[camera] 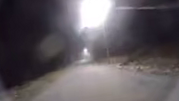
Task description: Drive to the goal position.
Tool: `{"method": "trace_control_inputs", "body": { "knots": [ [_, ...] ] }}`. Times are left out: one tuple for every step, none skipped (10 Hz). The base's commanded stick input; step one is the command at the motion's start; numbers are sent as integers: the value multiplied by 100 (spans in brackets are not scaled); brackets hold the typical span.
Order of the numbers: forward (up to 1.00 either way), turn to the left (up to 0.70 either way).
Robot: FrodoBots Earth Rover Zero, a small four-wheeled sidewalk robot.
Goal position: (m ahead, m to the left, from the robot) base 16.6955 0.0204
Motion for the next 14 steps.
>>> {"method": "trace_control_inputs", "body": {
  "knots": [
    [100,9],
    [100,12],
    [100,17],
    [100,20],
    [100,19],
    [100,20],
    [100,20],
    [100,19],
    [100,20],
    [100,19],
    [100,19],
    [100,19],
    [100,5],
    [100,5]
  ]
}}
